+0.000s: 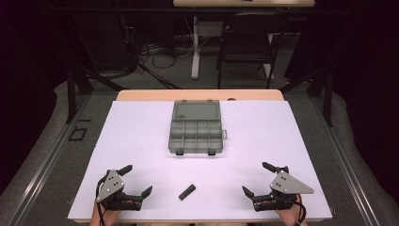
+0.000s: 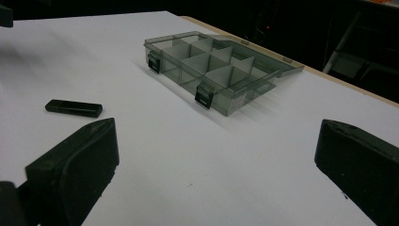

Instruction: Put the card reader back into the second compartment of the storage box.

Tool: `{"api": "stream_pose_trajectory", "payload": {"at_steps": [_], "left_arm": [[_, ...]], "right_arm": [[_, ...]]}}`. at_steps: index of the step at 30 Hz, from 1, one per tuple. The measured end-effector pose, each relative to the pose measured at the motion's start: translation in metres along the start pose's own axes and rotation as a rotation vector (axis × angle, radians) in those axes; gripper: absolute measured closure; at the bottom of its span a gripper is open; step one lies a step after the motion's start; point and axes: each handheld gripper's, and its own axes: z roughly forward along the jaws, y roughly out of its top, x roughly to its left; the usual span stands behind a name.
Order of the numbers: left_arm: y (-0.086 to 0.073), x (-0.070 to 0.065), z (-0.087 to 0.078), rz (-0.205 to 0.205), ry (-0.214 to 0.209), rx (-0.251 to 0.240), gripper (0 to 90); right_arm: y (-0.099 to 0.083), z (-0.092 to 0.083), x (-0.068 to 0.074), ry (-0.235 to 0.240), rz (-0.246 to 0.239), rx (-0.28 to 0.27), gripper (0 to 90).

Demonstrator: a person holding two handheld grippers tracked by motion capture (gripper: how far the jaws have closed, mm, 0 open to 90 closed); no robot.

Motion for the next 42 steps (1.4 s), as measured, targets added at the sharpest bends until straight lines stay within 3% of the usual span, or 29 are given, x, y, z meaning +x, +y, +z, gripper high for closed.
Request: {"api": "stream_pose_trajectory", "payload": {"at_steps": [19, 31, 42], "left_arm": [[0.007, -0.006, 0.007, 0.0, -0.016, 0.053, 0.1], [0.015, -0.018, 0.019, 0.008, -0.027, 0.113, 0.1], [0.019, -0.024, 0.025, 0.003, -0.024, 0.14, 0.0]], "right_arm": [[-0.001, 0.005, -0.002, 0.017, 0.008, 0.03, 0.0], [-0.001, 0.007, -0.002, 0.021, 0.004, 0.037, 0.0], [-0.002, 0.008, -0.003, 0.023, 0.008, 0.042, 0.0]]}}
